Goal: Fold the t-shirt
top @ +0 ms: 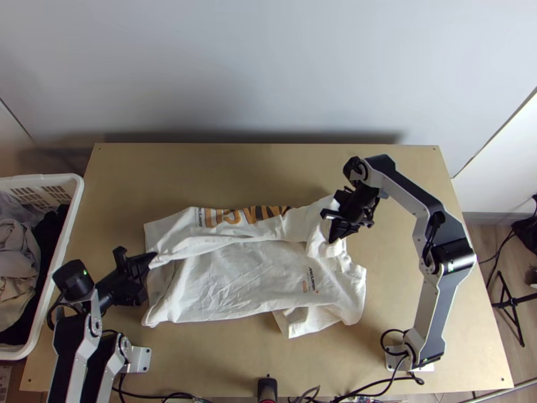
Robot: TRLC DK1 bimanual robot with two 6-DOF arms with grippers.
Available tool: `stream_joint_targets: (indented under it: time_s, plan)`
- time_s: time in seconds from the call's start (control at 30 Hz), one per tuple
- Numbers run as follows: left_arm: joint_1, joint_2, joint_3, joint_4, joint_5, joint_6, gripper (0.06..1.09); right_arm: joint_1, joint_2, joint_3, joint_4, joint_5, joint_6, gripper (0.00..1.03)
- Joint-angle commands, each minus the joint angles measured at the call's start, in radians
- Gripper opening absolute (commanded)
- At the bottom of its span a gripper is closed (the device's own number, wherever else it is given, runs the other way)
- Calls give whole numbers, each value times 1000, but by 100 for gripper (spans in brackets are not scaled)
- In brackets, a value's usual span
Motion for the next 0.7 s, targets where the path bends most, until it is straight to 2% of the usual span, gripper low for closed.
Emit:
stream_joint_targets:
  time_s: [0.0, 0.07, 0.1, 0.13, 0.17, 0.2, 0.23, 0.27, 0.3, 0.5, 0.6, 0.67]
  plan:
    - [10, -36, -71, -36, -7, 56, 19, 1, 81, -7, 70, 38, -13, 7]
    - [19, -36, -96, -36, -20, 113, 21, 3, 92, -13, 79, 39, -30, 8]
    - [31, -44, -105, -36, -27, 130, 29, 6, 95, -18, 79, 39, -39, 10]
    - [39, -53, -108, -38, -30, 137, 52, 7, 93, -25, 79, 41, -44, 16]
    - [43, -56, -108, -39, -32, 137, 79, 10, 90, -33, 77, 41, -45, 29]
    - [47, -59, -105, -43, -36, 137, 99, 13, 75, -50, 77, 41, -51, 46]
    - [50, -62, -100, -49, -36, 137, 104, 19, 61, -62, 79, 41, -61, 64]
    - [51, -62, -99, -49, -35, 137, 104, 24, 47, -70, 77, 45, -70, 86]
    - [51, -62, -96, -49, -35, 137, 104, 27, 35, -76, 76, 45, -81, 100]
    - [70, -15, -94, 73, -36, 137, 104, 10, -74, -73, 70, 49, -113, 99]
    - [100, 53, -69, 174, -35, 137, 104, -25, -120, -12, 22, 49, -114, 99]
    - [119, 87, -28, 178, -35, 128, 104, -56, -135, 39, -16, 52, -125, 99]
